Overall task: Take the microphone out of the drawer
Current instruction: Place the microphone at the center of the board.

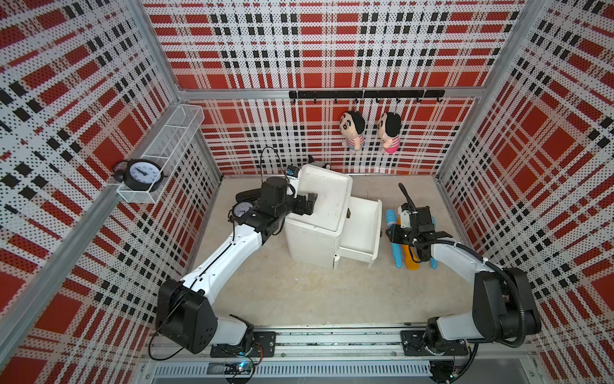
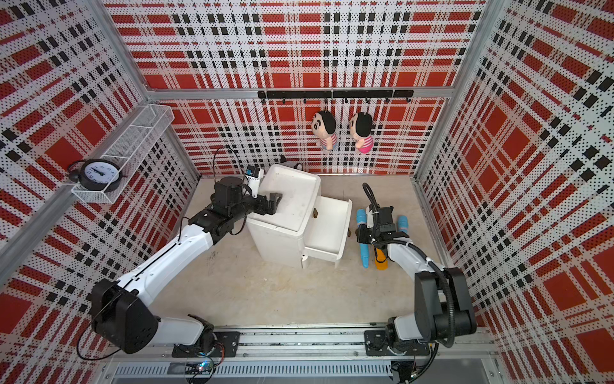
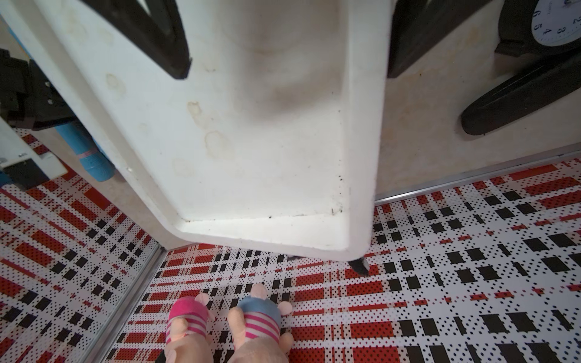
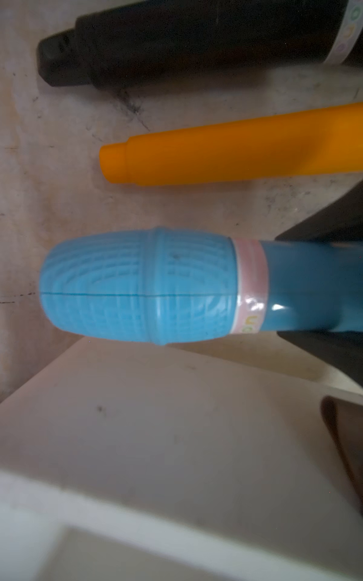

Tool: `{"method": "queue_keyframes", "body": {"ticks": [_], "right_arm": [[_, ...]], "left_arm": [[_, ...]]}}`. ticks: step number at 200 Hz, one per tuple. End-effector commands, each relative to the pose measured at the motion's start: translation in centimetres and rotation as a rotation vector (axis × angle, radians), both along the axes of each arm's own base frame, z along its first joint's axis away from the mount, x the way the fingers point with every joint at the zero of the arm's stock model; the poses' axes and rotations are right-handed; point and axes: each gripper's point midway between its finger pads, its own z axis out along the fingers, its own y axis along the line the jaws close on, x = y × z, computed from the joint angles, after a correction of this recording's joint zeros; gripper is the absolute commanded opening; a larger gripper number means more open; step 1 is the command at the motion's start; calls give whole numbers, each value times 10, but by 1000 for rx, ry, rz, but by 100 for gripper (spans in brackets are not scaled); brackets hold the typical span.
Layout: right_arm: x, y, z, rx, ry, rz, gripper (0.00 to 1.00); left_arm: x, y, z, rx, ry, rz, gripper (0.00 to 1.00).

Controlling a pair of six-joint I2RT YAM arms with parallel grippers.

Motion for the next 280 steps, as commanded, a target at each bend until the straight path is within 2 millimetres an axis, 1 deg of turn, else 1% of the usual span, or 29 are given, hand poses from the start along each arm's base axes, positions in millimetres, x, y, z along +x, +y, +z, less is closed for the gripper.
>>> {"method": "queue_keyframes", "body": {"ticks": [1, 63, 105, 125, 135, 150, 208, 220, 232, 251, 280], "right_arm": [[7, -1, -6, -21, -18, -12, 0], [0, -11, -34, -66, 47, -54, 0], [-4, -19, -44, -123, 78, -57, 0], [-6, -23, -49, -149, 94, -65, 5], [-7, -24, -50, -155, 95, -67, 9], [-7, -27, -50, -167, 99, -71, 11], [-6, -34, -51, -217, 110, -85, 16], [-6, -36, -53, -226, 116, -90, 19], [-7, -36, -54, -223, 119, -88, 27], [-7, -35, -55, -218, 124, -88, 31], [-9, -34, -53, -213, 128, -88, 41]], "left_arm": [[-5, 4, -14, -6, 47, -10, 98], [-4, 14, -19, -21, 62, -11, 98], [-6, 18, -20, -23, 62, -6, 98], [-6, 18, -20, -23, 62, -5, 98], [-6, 18, -21, -23, 65, -7, 98], [-5, 18, -21, -24, 66, -6, 98], [-6, 18, -23, -24, 70, -9, 98], [-6, 18, -23, -25, 72, -11, 98], [-5, 17, -24, -27, 75, -12, 98], [-5, 17, -25, -29, 78, -15, 98], [-3, 19, -25, -33, 79, -11, 98]]}}
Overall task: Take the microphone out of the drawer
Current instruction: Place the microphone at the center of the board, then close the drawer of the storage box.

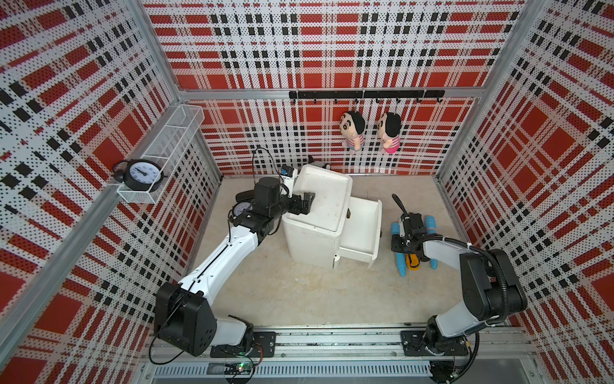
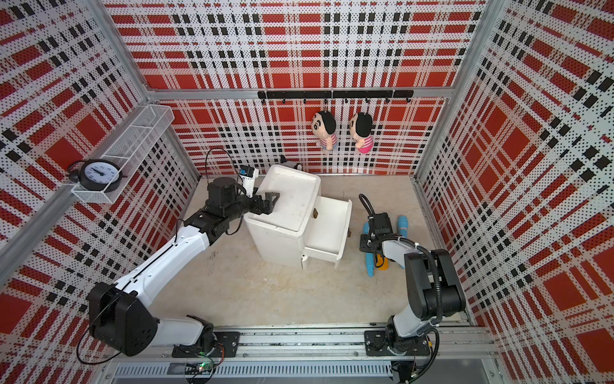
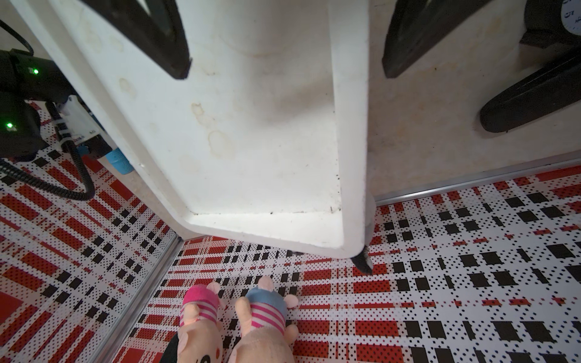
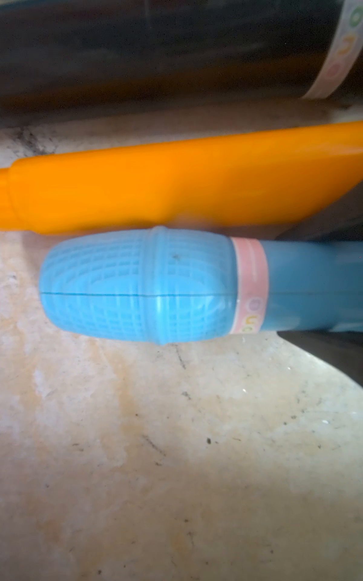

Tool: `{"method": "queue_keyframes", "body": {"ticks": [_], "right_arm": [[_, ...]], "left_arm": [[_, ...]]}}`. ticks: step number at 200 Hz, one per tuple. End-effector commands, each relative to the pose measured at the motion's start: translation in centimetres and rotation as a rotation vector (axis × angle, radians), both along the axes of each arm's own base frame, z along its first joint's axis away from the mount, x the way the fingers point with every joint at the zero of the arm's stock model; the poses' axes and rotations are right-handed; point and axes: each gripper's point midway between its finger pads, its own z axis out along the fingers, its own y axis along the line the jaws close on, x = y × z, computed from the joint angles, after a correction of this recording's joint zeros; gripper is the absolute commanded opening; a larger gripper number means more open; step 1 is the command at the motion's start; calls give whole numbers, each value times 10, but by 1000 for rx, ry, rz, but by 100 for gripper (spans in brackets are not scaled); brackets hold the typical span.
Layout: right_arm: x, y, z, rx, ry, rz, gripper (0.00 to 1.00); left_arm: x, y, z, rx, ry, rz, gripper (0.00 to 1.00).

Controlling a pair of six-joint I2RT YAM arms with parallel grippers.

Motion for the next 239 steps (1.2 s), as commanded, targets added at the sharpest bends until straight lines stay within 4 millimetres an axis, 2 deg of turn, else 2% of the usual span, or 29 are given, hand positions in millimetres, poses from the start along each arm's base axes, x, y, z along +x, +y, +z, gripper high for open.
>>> {"method": "queue_keyframes", "body": {"ticks": [1, 38, 80, 103, 131, 135, 147, 160, 203, 239], "right_arm": [[4, 1, 5, -10, -10, 4, 41], [2, -2, 7, -26, 1, -7, 50], [2, 1, 18, -23, 13, 22, 51], [3, 5, 36, -10, 4, 46, 51], [2, 4, 64, -19, -21, 56, 65], [2, 4, 67, -23, -23, 58, 67], [5, 4, 76, -32, -34, 68, 74], [10, 6, 82, -29, -42, 82, 76], [33, 26, 85, 55, -58, 130, 83], [28, 39, 81, 43, -61, 162, 92]], "left_arm": [[-3, 8, -27, 23, 81, 14, 98], [0, 14, -29, 18, 84, 21, 98], [5, 21, -25, -17, 79, 23, 98], [6, 28, -21, -20, 65, 29, 98], [5, 27, -17, -34, 48, 16, 98], [10, 39, -16, -37, 47, 42, 98], [10, 39, -15, -39, 42, 33, 98], [9, 38, -12, -38, 32, 26, 98], [1, 36, 0, -30, -17, 13, 98], [3, 31, -6, -28, -8, -1, 98]]}}
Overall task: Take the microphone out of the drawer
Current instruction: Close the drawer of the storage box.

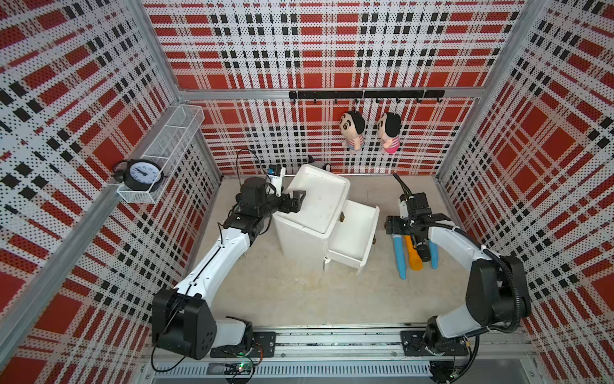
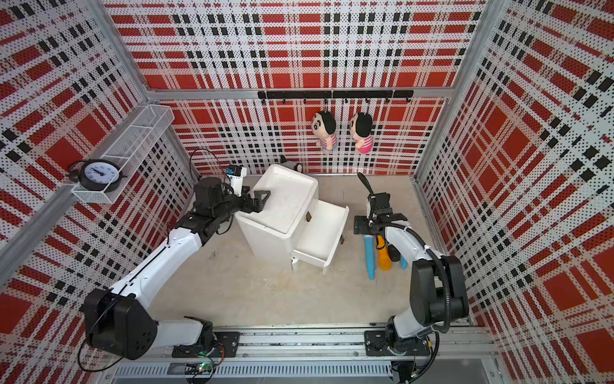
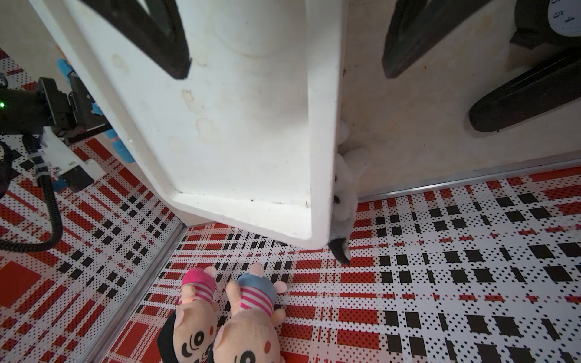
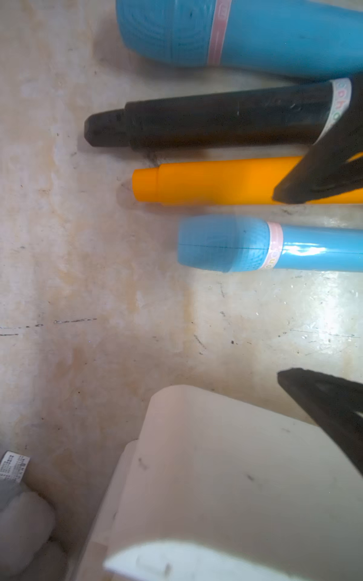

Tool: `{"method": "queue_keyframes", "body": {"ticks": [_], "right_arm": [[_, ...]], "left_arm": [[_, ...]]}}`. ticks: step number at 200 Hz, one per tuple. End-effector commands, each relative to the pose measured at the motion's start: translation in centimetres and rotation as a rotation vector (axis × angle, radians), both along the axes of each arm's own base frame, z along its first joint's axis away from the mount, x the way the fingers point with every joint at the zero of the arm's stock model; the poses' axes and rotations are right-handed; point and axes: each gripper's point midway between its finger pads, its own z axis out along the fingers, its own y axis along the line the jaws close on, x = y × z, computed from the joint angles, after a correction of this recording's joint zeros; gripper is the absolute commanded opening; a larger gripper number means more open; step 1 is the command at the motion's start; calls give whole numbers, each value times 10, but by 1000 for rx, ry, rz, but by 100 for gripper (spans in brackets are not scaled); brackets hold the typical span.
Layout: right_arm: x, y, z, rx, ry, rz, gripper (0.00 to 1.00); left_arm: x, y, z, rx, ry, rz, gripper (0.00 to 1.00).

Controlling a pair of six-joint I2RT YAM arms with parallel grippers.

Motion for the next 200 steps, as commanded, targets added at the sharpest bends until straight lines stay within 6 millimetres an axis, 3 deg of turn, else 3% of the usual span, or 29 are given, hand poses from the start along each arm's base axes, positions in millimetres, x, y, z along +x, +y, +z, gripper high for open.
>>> {"method": "queue_keyframes", "body": {"ticks": [1, 73, 129, 200], "right_arm": [[-3, 15, -1, 0, -6, 50, 92], [-3, 30, -14, 5, 14, 86, 98], [1, 44, -11, 20, -3, 109, 100], [0, 74, -5, 16, -21, 156, 100]], "left_arm": [[-1, 1, -12, 25, 18, 0, 98], [6, 6, -7, 14, 14, 12, 98], [6, 6, -17, 25, 31, 25, 98], [1, 1, -12, 20, 18, 8, 98]]}}
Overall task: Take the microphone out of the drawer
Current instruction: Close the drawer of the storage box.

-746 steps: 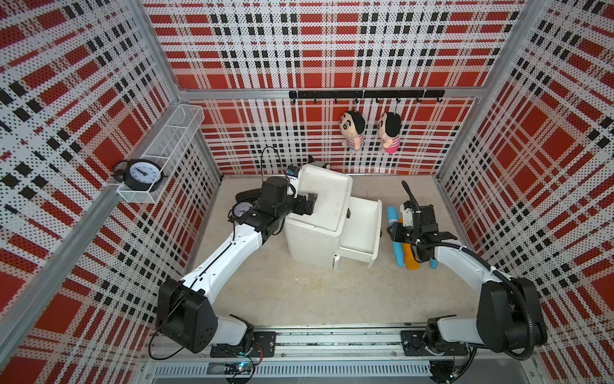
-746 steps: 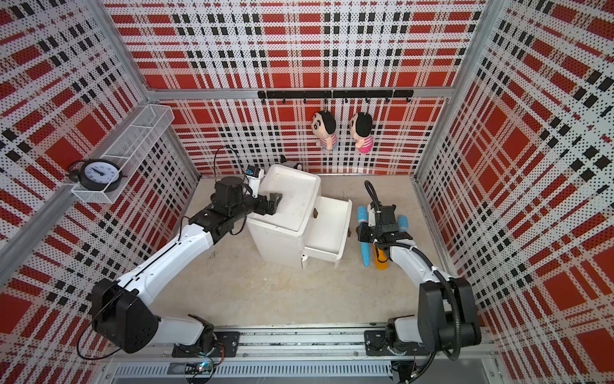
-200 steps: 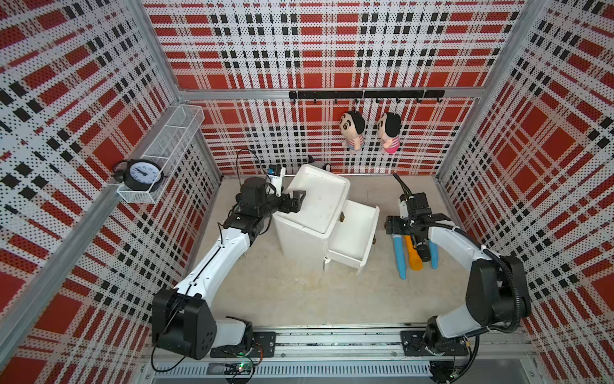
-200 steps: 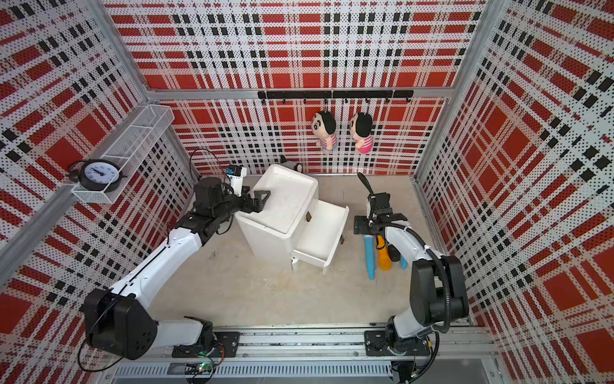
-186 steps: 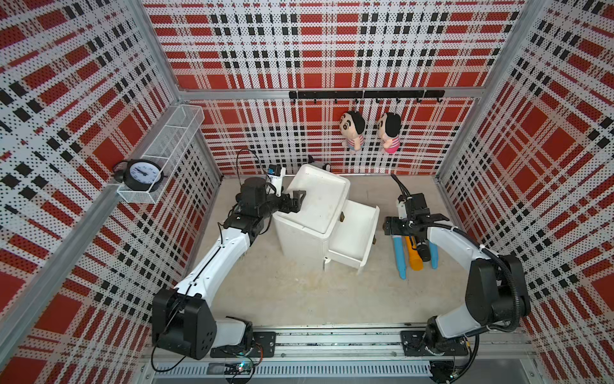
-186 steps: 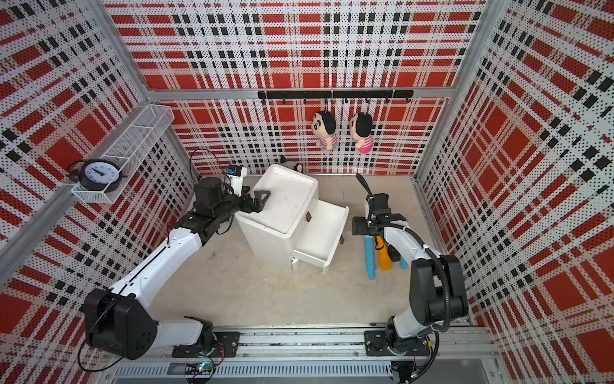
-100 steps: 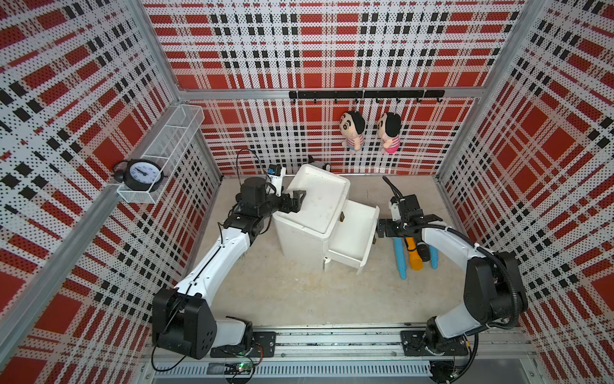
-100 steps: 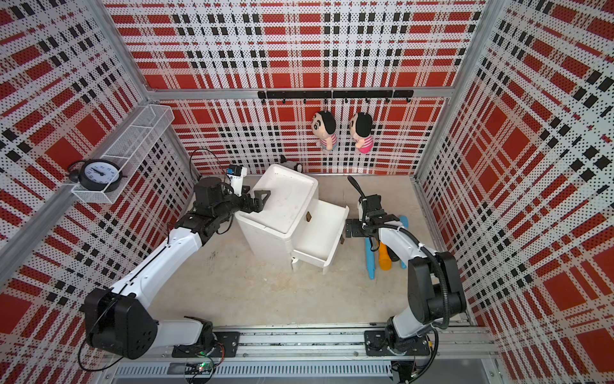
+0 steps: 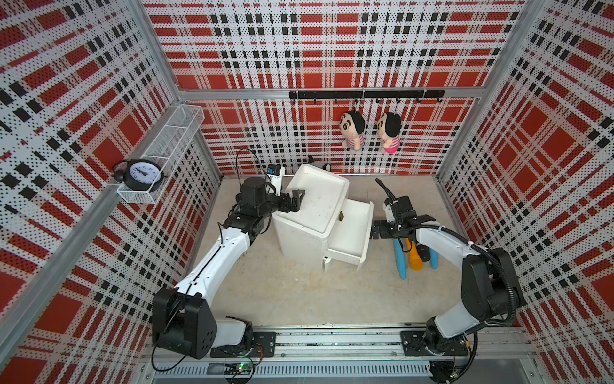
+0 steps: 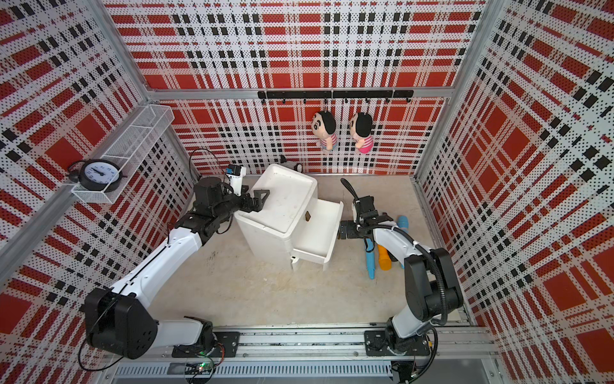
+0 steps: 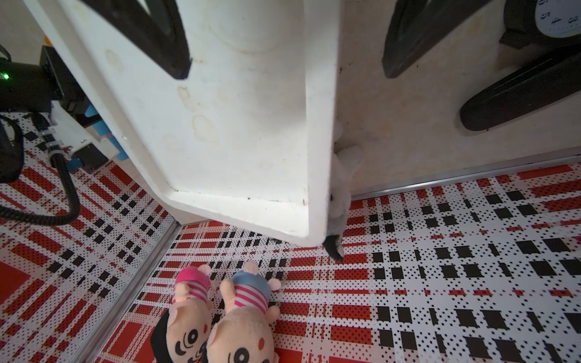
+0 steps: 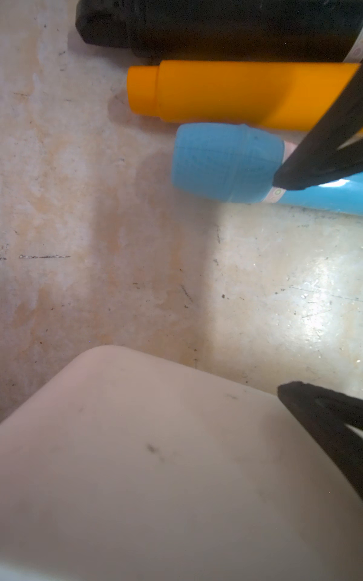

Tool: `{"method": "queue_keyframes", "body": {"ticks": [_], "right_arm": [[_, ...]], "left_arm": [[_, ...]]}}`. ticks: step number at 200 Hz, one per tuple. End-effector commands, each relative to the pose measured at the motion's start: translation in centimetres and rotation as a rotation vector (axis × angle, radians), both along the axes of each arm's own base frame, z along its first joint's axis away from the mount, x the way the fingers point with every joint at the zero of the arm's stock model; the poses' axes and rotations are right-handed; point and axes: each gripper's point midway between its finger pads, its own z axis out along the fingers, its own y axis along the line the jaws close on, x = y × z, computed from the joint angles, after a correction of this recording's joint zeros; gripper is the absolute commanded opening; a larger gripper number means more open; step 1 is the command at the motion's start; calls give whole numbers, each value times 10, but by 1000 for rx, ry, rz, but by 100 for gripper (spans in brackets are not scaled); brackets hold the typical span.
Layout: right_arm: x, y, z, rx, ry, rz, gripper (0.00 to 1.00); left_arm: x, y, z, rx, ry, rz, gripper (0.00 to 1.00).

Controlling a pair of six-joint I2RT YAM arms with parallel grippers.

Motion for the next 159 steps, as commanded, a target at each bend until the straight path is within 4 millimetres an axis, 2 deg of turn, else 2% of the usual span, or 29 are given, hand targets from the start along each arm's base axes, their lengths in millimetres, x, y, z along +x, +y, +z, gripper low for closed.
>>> {"method": "queue_keyframes", "body": {"ticks": [1, 44, 48, 86, 159], "right_arm": [[6, 26, 10, 29, -39, 56, 100], [-3, 48, 10, 54, -34, 92, 100], [-5, 50, 8, 54, -32, 95, 100], [-25, 59, -5, 65, -2, 96, 100], [-56, 80, -1, 90, -1, 137, 100]], "left_arm": [[-2, -1, -12, 12, 28, -6, 98], [-2, -2, -12, 7, 28, -9, 98], [-7, -14, -12, 8, 27, -39, 98], [-9, -21, -14, 13, 30, -52, 98], [-7, -25, -19, 7, 48, -66, 98]]}}
